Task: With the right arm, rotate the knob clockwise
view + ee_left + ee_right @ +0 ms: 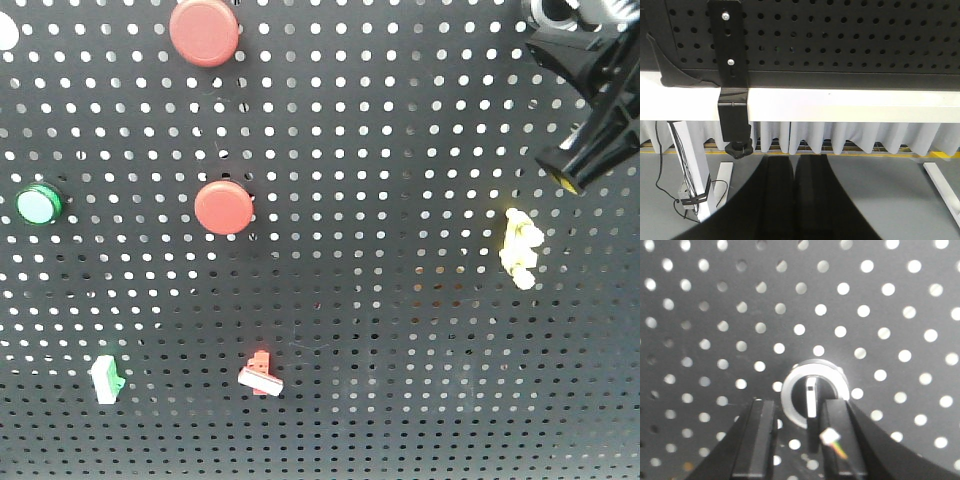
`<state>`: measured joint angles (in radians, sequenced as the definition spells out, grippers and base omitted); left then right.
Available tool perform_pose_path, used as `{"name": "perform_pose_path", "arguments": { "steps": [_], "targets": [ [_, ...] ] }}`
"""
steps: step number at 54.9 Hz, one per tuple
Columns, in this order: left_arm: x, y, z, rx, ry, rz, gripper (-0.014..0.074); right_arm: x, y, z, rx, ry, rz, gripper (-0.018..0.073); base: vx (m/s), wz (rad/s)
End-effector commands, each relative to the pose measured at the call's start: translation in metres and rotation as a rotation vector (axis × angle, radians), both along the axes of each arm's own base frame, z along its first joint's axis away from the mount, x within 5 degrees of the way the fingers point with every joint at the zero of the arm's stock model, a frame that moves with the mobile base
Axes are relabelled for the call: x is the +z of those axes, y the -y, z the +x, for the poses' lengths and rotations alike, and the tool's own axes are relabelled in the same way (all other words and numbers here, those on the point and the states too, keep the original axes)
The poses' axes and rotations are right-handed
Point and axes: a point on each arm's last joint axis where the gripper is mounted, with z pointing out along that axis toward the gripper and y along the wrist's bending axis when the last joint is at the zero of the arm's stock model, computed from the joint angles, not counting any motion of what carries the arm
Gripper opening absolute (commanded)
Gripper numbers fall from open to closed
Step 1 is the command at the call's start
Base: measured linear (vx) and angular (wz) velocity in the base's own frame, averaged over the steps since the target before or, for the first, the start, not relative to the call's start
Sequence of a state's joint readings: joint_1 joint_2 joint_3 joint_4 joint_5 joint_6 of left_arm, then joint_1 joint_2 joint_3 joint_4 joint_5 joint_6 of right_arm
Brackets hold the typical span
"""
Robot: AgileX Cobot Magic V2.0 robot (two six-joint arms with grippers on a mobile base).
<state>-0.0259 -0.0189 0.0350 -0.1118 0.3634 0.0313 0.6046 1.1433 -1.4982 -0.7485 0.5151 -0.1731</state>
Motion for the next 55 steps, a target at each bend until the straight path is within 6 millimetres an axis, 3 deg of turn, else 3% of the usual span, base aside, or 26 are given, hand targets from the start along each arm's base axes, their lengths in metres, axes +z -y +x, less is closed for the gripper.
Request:
{"name": "perform_pose_path", "arguments": {
  "steps": [1,9,18,28,44,55],
  "targets": [
    [0.005,-0.001,0.002,0.013,0.085,-0.014,-0.0006,0.012,-0.002,0.000,0.017,0.087,-0.007,0.0285,0.00,0.00],
    [0.005,-0.001,0.002,0.013,0.085,-0.014,-0.0006,0.011,-0.003,0.003,0.004,0.090,-0.011,0.0182,0.00,0.00],
    [0.005,-0.001,0.002,0.013,0.085,-0.014,-0.0006,0.010,-0.004,0.004,0.005,0.081,0.023,-0.0016,0.00,0.00],
    [0.005,-0.001,0.002,0.013,0.085,-0.014,-0.0006,0.009,-0.006,0.007,0.026,0.015,0.233,-0.0011,0.00,0.00],
    [0.005,-0.001,0.002,0.013,0.085,-0.014,-0.0006,0.014,-0.010,0.005,0.158,-0.139,0.882,-0.0009,0.00,0.00],
    [0.005,-0.001,0.002,0.013,0.085,-0.014,-0.0006,0.016,-0.012,0.004,0.227,-0.246,1.225,-0.0009,0.00,0.00]
  ]
}}
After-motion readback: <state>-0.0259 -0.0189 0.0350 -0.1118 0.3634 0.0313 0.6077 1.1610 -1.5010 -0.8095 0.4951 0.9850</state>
